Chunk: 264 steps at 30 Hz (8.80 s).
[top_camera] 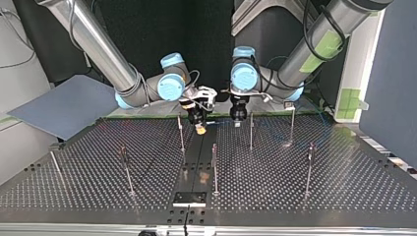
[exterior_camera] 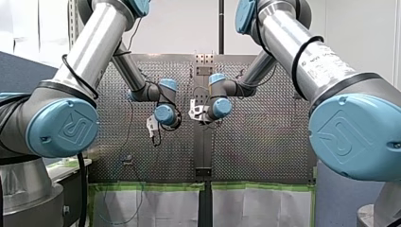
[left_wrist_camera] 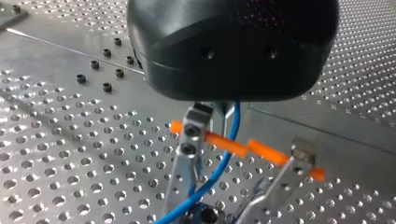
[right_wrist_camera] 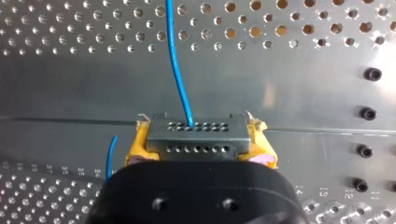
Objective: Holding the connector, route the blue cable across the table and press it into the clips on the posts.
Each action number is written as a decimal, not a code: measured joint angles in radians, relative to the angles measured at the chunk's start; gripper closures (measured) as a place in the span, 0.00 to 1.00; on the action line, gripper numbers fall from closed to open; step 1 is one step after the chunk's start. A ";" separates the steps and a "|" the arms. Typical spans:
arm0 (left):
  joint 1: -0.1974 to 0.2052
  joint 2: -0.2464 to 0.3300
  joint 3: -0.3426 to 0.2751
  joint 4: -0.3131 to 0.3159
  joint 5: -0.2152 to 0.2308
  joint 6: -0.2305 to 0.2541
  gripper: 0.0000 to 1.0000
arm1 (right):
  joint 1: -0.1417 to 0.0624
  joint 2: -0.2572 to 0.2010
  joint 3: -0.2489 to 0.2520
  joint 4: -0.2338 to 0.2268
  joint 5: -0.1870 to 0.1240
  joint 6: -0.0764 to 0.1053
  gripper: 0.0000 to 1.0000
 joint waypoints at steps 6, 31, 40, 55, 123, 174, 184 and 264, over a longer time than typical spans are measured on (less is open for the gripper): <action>0.002 0.009 0.000 -0.020 -0.011 -0.005 1.00 | 0.001 -0.016 0.000 0.035 0.000 -0.012 1.00; -0.028 0.214 -0.008 -0.191 -0.013 -0.001 1.00 | 0.007 -0.241 0.019 0.186 0.008 0.038 1.00; -0.025 0.298 -0.008 -0.205 -0.014 -0.006 1.00 | 0.008 -0.332 0.034 0.195 0.021 0.053 1.00; -0.016 0.430 0.019 -0.206 0.011 -0.018 1.00 | 0.011 -0.468 0.034 0.225 0.038 0.055 1.00; 0.057 0.176 0.284 -0.296 0.133 -0.045 0.27 | -0.131 -0.338 -0.040 0.215 -0.053 0.091 1.00; -0.172 0.452 0.149 -0.378 0.093 0.005 0.00 | -0.160 -0.366 -0.038 0.226 -0.031 0.083 1.00; -0.245 0.342 0.260 -0.408 -0.006 0.029 0.00 | -0.160 -0.366 -0.038 0.226 -0.031 0.084 1.00; -0.201 0.062 0.455 -0.364 -0.107 0.071 1.00 | -0.156 -0.367 -0.038 0.226 -0.059 0.095 1.00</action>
